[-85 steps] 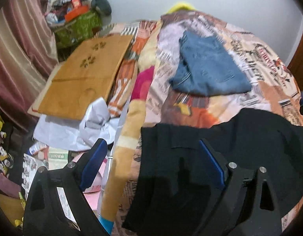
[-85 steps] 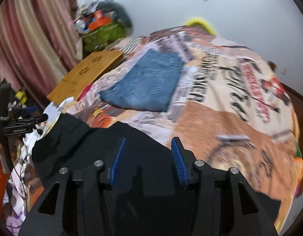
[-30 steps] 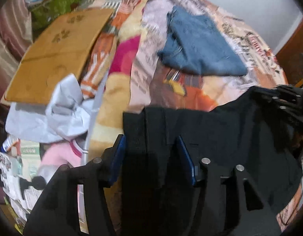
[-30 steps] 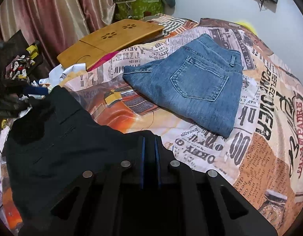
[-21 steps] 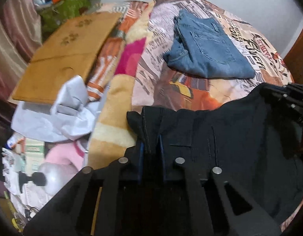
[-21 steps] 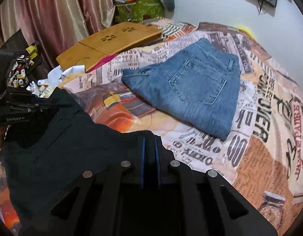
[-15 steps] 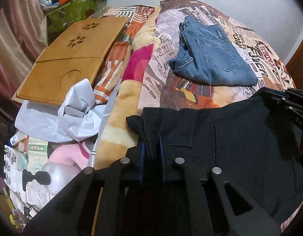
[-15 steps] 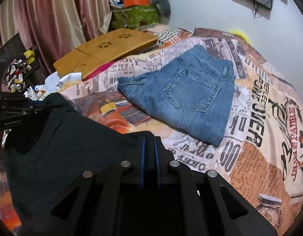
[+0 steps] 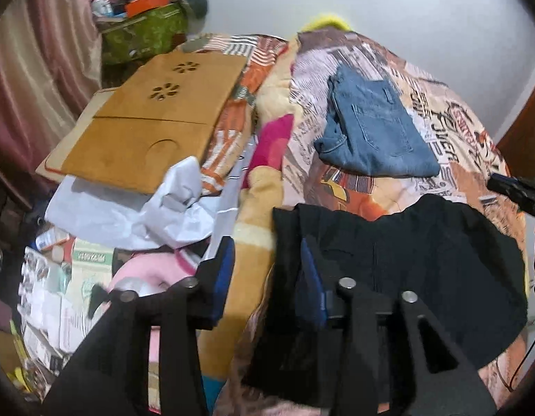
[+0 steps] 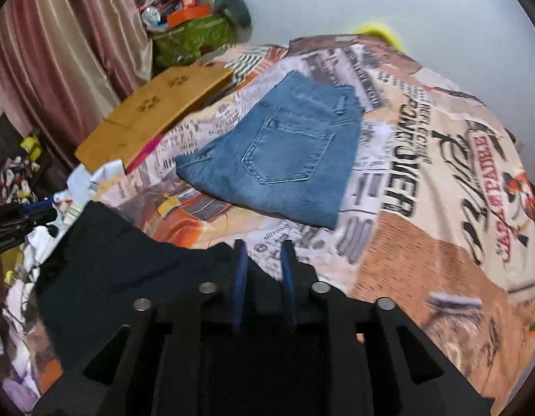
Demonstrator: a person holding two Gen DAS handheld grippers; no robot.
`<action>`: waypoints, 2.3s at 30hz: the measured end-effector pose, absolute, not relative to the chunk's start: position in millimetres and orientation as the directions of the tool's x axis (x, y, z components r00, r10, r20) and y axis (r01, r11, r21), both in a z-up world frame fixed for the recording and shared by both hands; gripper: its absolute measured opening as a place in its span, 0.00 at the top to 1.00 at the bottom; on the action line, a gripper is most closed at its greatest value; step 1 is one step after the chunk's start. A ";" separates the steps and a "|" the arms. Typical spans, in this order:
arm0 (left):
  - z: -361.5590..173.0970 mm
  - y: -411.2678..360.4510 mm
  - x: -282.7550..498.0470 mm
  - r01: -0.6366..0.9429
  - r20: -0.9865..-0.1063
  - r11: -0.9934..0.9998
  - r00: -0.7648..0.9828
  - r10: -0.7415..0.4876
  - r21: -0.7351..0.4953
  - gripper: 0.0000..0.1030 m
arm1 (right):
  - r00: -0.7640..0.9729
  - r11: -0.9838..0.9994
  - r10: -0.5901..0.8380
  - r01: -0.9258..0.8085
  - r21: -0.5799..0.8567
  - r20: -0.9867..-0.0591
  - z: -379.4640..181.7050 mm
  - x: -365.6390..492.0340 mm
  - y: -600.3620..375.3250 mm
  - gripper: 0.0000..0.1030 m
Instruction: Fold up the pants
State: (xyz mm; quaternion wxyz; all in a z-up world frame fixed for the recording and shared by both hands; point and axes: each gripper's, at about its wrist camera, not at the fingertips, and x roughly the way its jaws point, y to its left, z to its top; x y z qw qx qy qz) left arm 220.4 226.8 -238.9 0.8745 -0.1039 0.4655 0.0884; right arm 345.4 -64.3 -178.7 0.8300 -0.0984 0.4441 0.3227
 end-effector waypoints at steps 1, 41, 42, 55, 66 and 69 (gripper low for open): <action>-237.1 228.2 212.4 -0.259 -0.834 0.960 0.549 0.057 -0.104 0.59 | 0.406 0.774 0.449 -0.622 0.119 -0.796 -173.8 338.9 -70.0 0.62; -246.8 148.9 154.8 -0.177 -0.865 0.984 0.488 0.119 0.036 0.48 | 0.340 0.832 0.457 -0.491 0.259 -0.822 -199.6 214.1 -192.0 0.55; -238.5 143.4 156.5 -0.162 -0.850 0.987 0.516 0.104 0.023 0.40 | 0.343 0.827 0.467 -0.497 0.264 -0.815 -197.5 214.7 -188.0 0.52; -287.1 25.6 195.9 0.129 -0.903 0.983 0.393 -0.174 -0.133 0.28 | 0.274 0.782 0.445 -0.582 0.222 -0.852 -225.6 208.6 -136.9 0.50; -289.8 27.6 165.1 0.075 -0.885 0.982 0.424 -0.190 -0.175 0.25 | 0.285 0.786 0.500 -0.545 0.292 -0.818 -219.8 185.2 -157.8 0.49; -279.5 22.4 166.9 0.103 -0.895 0.987 0.417 -0.156 -0.124 0.26 | 0.291 0.795 0.519 -0.511 0.328 -0.804 -214.8 182.8 -172.8 0.49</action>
